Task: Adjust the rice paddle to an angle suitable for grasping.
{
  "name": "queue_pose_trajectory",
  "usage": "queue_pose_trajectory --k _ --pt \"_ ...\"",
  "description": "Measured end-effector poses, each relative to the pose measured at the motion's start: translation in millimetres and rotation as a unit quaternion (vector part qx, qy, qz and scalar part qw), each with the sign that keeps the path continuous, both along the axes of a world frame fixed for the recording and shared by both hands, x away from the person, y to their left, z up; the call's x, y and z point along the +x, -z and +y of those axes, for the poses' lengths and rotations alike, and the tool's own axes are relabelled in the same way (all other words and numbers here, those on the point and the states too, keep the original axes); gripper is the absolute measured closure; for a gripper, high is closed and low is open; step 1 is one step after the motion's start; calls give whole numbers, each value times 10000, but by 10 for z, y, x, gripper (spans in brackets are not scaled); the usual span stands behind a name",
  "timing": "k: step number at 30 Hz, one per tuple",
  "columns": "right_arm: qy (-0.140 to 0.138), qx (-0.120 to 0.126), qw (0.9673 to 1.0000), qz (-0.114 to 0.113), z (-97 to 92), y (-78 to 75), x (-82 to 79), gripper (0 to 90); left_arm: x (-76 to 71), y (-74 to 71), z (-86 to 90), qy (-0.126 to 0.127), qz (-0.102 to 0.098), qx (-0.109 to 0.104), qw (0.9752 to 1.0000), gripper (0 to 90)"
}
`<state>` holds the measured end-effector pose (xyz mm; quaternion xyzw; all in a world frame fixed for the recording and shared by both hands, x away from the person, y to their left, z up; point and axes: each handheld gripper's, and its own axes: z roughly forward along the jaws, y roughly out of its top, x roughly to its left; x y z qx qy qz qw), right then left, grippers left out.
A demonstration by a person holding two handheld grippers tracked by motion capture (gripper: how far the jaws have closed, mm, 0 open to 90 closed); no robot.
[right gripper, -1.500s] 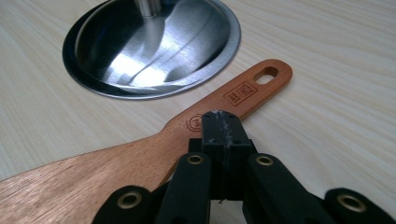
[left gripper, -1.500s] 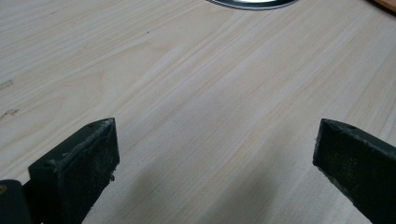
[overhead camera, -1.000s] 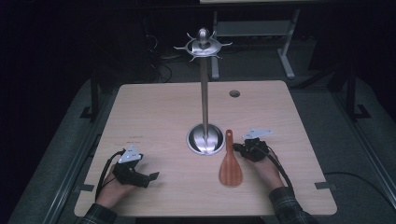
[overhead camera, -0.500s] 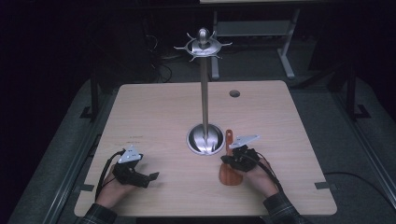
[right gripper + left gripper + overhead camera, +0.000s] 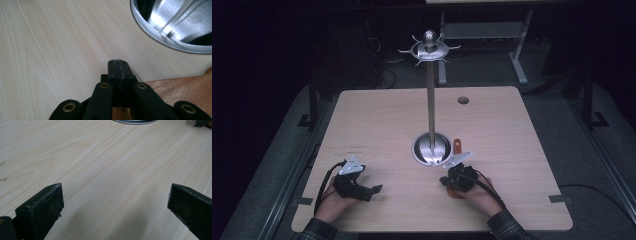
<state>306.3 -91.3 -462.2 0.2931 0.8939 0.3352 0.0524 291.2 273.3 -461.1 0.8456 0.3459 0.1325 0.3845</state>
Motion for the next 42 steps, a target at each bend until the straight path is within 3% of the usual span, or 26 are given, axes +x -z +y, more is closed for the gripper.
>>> queue_pose_trajectory --k 23,42 --pt "460 -88 9988 127 -395 -18 -105 894 -1 -8 13 -1 -2 25 10000 0" --pt "1121 -10 9936 150 -929 -31 -184 894 -9 -10 8 -10 -12 36 10000 0"
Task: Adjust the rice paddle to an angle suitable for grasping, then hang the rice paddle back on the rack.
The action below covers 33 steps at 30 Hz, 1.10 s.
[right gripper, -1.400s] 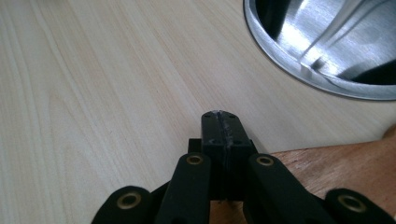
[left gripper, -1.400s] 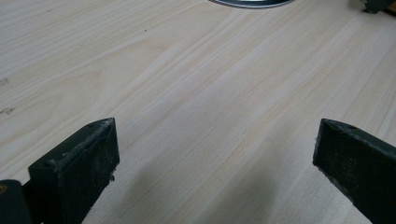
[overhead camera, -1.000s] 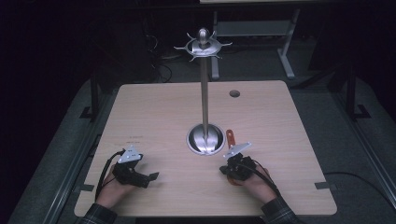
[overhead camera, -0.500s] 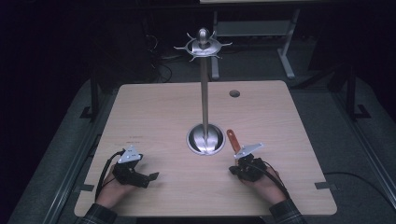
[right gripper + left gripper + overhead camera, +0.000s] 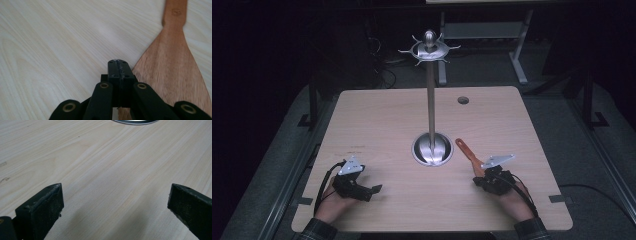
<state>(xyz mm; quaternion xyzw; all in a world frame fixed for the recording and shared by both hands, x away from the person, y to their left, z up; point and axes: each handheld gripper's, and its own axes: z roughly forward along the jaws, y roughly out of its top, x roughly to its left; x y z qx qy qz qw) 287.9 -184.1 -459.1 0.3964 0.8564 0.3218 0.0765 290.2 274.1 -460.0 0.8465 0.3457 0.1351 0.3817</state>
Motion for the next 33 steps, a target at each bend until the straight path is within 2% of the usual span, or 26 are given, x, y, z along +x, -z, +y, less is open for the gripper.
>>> queue_pose_trajectory --k 10,16,19,20,23,29,33 --pt "240 57 9997 10 -198 -12 0 893 6 7 -8 -18 -9 -25 10000 0" --pt "293 309 9991 -79 -218 -87 26 829 5 8 -11 14 6 16 10000 0" --pt "316 330 9989 -126 -219 -106 44 801 6 9 -9 16 10 18 10000 0" --pt "367 355 9986 -127 -220 -125 69 751 4 9 -8 9 15 5 10000 0" --pt "390 389 9984 -146 -220 -135 110 716 3 8 -7 8 14 7 10000 0" --pt "456 306 9985 -53 -201 -179 264 665 7 14 -15 22 6 22 10000 0" --pt "517 96 9986 -44 -188 -217 387 650 2 11 -13 29 13 28 10000 0"
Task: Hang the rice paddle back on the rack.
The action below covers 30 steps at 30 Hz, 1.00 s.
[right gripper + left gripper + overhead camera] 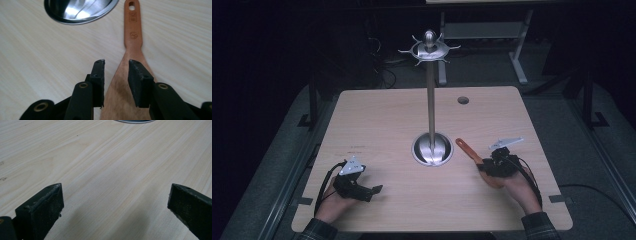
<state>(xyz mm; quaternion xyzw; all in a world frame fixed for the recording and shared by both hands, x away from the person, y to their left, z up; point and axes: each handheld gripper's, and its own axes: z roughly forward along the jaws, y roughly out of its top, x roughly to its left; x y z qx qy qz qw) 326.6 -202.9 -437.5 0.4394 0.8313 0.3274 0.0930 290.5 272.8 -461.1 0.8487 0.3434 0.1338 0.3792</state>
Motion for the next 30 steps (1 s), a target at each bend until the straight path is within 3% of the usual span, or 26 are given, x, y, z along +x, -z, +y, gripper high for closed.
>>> queue_pose_trajectory --k 4,9,16,17,22,23,30 --pt "61 -159 9998 94 32 -39 117 632 1 7 -8 -21 5 -41 10000 0" --pt "-7 -533 9978 390 157 -20 328 623 9 10 -7 6 6 26 10000 0" --pt "-60 -738 9963 427 285 -18 518 604 13 15 -12 -13 28 -10 10000 0" --pt "-77 -858 9950 499 315 -9 571 599 11 16 -14 -7 29 -15 10000 0" --pt "-78 -858 9942 647 366 21 679 595 10 13 -6 11 19 14 10000 0" --pt "-60 -947 9930 697 388 36 724 592 8 14 -4 13 23 26 10000 0" --pt "-109 -972 9924 753 438 75 813 594 1 8 6 2 42 39 10000 0"
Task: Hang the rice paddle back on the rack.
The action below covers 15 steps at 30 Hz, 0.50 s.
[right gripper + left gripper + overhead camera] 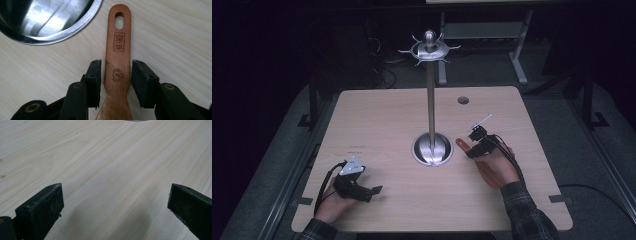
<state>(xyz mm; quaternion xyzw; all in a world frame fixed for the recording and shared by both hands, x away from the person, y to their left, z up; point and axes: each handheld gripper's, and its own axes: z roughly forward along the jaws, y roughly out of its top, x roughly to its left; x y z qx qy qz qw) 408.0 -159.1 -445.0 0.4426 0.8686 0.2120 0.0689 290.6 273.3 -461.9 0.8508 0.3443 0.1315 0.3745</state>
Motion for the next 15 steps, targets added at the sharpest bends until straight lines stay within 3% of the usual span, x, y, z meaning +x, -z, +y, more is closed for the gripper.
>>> queue_pose_trajectory --k 15 --pt "14 -204 9998 -40 34 23 3 632 -5 1 -1 1 13 10 10000 0"
